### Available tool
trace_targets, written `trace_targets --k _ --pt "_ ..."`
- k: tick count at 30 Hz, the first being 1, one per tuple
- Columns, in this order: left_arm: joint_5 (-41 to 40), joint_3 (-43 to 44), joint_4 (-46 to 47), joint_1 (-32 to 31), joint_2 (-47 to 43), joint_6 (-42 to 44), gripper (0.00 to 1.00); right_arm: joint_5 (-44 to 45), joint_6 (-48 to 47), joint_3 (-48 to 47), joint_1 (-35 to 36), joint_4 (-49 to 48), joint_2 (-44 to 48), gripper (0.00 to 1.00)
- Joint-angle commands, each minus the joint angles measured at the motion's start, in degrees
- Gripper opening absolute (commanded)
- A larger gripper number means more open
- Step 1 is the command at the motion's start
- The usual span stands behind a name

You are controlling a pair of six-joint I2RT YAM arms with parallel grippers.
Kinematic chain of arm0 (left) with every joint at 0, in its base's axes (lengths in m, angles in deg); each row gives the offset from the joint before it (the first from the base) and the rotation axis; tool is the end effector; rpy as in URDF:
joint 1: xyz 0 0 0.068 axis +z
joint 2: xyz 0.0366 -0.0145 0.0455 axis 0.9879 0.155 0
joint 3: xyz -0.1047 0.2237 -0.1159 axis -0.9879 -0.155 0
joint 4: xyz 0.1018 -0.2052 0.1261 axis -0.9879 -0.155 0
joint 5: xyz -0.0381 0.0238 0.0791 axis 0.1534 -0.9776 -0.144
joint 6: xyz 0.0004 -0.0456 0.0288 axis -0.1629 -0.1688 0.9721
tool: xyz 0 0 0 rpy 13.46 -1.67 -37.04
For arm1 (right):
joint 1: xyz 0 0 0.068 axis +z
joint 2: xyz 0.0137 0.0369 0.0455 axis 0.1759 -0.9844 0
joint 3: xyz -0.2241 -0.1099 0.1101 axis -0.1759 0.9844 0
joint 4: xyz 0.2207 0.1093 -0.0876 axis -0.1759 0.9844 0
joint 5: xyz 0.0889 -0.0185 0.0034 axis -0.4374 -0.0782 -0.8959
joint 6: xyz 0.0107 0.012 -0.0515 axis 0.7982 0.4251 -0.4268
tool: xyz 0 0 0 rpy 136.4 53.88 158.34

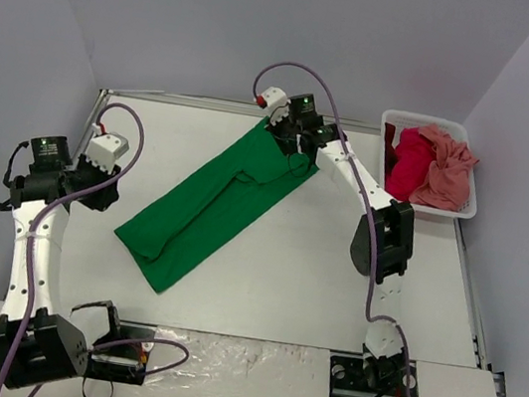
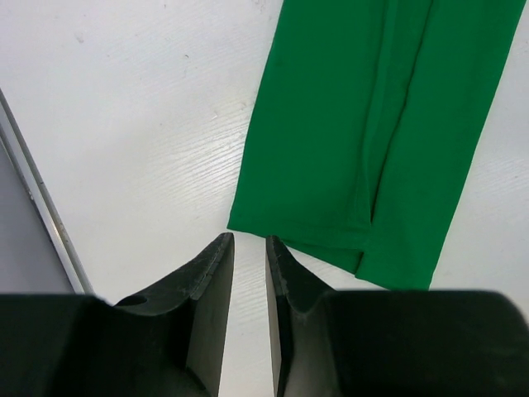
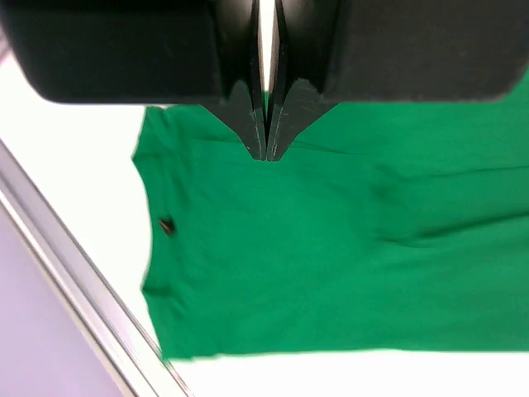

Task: Fold and stack the t-shirts
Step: Rotate the tshirt 90 degrees

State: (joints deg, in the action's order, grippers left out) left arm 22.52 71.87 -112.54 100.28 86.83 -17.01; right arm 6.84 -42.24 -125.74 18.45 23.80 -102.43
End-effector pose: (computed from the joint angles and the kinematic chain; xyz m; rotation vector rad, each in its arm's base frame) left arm 0.2021 0.0496 0.3350 0.4371 2.1808 -0.2458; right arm 0.4611 0.2579 0.2879 -0.9841 1.7873 0.2224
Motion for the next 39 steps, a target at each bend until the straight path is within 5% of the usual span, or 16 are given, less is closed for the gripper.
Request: trace_targets --k 1,7,19,39 --pt "1.24 0.17 -1.03 0.13 -2.87 -0.67 0.22 -3.26 0.35 2.93 3.5 3.4 4.13 0.0" --pt "-1.03 -3.52 3.0 0.49 -9.01 -2.6 0.21 -5.82 -1.05 12.76 10.0 5.26 5.89 0.0" --pt "-4.56 -3.88 4.07 0.57 -13.07 -4.89 0.21 -7.22 -1.67 14.36 21.95 8.51 1.41 0.0" --pt "-4.03 -7.13 4.24 0.57 -14.12 -3.75 0.22 -8.45 -3.34 24.55 22.05 9.04 -0.36 0.0"
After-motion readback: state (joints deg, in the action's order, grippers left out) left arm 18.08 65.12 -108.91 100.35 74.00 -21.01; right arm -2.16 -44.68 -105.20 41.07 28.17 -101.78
